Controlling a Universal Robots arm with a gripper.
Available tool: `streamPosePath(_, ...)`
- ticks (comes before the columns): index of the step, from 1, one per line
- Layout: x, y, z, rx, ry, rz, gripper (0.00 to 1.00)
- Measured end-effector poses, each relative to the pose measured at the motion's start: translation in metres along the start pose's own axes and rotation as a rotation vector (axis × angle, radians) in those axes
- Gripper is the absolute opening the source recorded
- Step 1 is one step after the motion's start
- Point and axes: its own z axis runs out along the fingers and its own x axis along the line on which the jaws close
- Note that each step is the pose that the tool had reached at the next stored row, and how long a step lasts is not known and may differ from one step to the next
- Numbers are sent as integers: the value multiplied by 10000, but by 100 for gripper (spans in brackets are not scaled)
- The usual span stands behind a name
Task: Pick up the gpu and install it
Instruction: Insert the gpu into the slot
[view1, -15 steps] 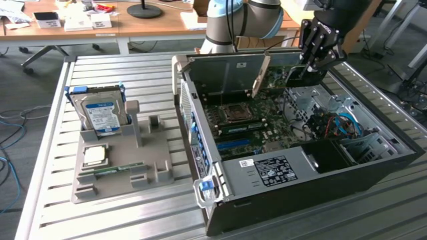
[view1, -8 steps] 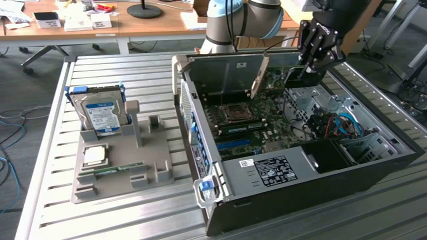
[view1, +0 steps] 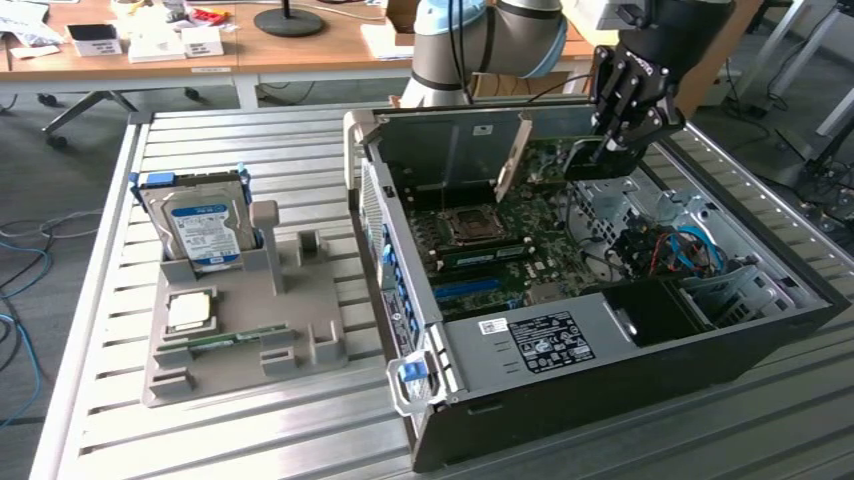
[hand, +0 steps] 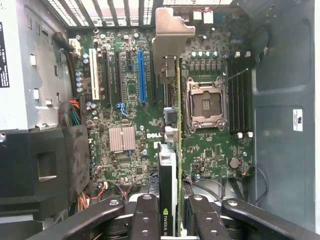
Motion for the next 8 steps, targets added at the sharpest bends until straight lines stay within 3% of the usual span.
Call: streamPosePath(8,28,57,77,-10,2,-115,27)
